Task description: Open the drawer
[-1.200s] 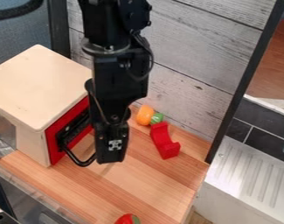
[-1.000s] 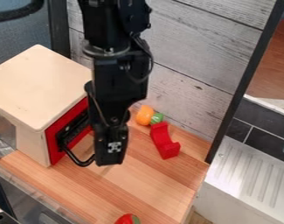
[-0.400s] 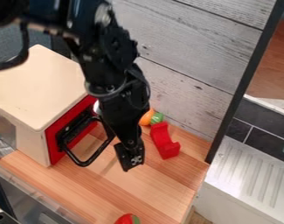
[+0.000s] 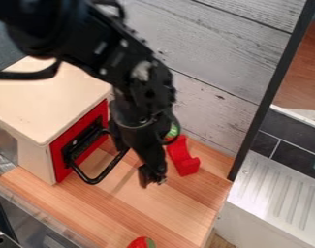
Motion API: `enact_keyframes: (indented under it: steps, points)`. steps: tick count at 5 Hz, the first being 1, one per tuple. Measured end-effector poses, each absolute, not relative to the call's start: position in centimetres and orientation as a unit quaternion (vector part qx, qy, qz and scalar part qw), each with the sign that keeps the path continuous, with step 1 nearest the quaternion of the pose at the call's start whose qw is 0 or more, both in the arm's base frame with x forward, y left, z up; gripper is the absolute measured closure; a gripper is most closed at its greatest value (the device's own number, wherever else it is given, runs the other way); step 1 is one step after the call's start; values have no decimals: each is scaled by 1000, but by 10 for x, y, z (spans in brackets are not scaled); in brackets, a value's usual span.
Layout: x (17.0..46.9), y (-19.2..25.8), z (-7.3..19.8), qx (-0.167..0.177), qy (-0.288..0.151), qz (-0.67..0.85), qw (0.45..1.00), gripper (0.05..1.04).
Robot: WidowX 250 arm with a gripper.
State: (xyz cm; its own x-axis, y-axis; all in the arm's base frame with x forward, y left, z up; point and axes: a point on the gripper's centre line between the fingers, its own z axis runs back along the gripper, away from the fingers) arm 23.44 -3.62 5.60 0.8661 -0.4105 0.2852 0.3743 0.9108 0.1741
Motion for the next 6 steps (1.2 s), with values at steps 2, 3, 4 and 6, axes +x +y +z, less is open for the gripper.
enact_keyframes:
  steps: [2,3,4,6]
  points:
    - [255,-27,51,105,-151,-173,968,83]
    - [258,-15,40,89,-123,-150,977,83]
    - [258,-13,31,83,-100,-138,982,83]
    - [256,-11,24,61,-62,-109,990,83]
